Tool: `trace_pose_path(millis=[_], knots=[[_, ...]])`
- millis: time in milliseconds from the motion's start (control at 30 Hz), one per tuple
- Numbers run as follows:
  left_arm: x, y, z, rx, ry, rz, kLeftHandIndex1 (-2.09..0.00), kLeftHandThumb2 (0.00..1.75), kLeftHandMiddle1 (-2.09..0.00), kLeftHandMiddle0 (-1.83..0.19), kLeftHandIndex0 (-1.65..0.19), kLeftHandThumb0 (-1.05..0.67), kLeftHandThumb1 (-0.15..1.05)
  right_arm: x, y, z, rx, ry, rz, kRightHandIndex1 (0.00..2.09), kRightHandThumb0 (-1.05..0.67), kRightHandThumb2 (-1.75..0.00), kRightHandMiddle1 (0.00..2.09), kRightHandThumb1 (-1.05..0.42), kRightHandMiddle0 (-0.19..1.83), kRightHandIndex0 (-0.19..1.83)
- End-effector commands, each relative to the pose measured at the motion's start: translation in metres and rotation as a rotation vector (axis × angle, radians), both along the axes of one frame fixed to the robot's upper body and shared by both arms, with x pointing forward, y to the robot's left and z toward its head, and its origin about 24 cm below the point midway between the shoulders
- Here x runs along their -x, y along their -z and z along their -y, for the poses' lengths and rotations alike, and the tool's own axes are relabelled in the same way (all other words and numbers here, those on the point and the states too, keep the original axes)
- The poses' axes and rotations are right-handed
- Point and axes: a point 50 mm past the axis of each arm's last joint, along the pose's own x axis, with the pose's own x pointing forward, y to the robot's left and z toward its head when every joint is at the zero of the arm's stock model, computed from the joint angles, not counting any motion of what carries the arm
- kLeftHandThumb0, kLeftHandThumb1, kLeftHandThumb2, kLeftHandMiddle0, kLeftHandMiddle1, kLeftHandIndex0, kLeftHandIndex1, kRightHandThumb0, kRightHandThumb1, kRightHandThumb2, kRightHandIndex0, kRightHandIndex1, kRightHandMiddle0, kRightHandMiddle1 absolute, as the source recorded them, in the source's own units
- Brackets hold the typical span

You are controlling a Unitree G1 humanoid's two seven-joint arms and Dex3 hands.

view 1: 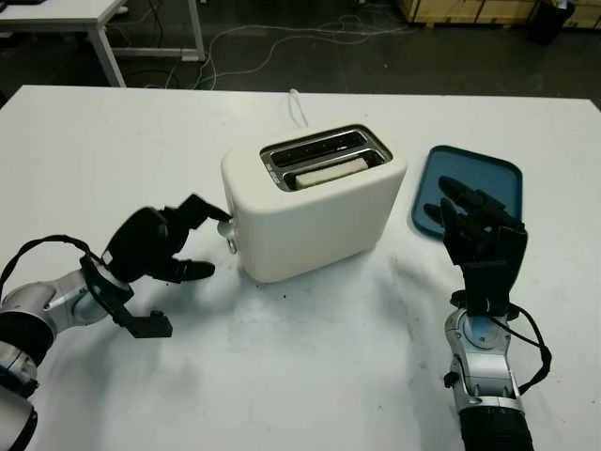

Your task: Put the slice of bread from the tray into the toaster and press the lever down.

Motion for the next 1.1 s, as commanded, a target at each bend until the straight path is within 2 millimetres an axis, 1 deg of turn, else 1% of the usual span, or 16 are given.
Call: trace_pose_path(millis=[0,267,500,567,633,733,800,900,1067], knots=[[0.002,-0.003,0.001,0.008,0.019,0.005,-1.35,0.72,-1.75,-0.91,0.00,-0.83,0.92,-0.001,-0.001,0.001,-0.002,0.000,0.000,0.00,-0.73,-0.17,0.00,-0.92,1.06,1.21],[0.004,-0.010,-0.003,0.027,0.010,0.022,-1.30,0.76,-1.75,-0.92,0.00,-0.81,0.92,-0.003,0.000,0.001,-0.006,-0.009,0.002,0.00,-0.73,-0.17,0.00,-0.92,1.06,1.22],[0.006,-0.013,-0.007,0.089,0.004,0.008,-1.33,0.75,-1.75,-0.94,-0.01,-0.83,0.92,-0.004,0.001,0.001,-0.006,-0.012,0.003,0.00,-0.72,-0.17,0.00,-0.92,1.06,1.21],[0.007,-0.014,-0.008,0.089,0.009,0.004,-1.33,0.73,-1.75,-0.94,-0.03,-0.84,0.92,-0.004,0.001,0.001,-0.005,-0.012,0.000,0.00,-0.72,-0.17,0.00,-0.92,1.05,1.21],[0.007,-0.014,-0.008,0.072,0.017,0.010,-1.34,0.75,-1.75,-0.94,-0.04,-0.84,0.92,-0.004,0.000,0.001,-0.006,-0.012,0.000,0.00,-0.72,-0.17,0.00,-0.92,1.05,1.21],[0.008,-0.015,-0.008,0.057,0.031,0.021,-1.36,0.78,-1.75,-0.94,-0.09,-0.84,0.92,-0.004,0.001,0.001,-0.007,-0.012,0.005,0.00,-0.71,-0.17,0.00,-0.92,1.05,1.21],[0.009,-0.015,-0.008,0.055,0.046,0.019,-1.37,0.77,-1.75,-0.91,-0.15,-0.84,0.92,-0.004,0.001,0.001,-0.014,-0.011,0.002,0.00,-0.71,-0.17,0.00,-0.92,1.05,1.21],[0.011,-0.015,-0.006,0.062,0.070,0.023,-1.33,0.75,-1.75,-0.87,-0.23,-0.84,0.92,-0.004,0.001,0.001,-0.016,-0.013,0.004,0.00,-0.71,-0.17,0.00,-0.92,1.05,1.21],[0.011,-0.016,-0.003,0.023,0.102,0.018,-1.31,0.72,-1.75,-0.87,-0.26,-0.85,0.92,-0.004,0.001,0.002,-0.003,-0.002,0.004,0.00,-0.71,-0.17,0.00,-0.92,1.05,1.21]])
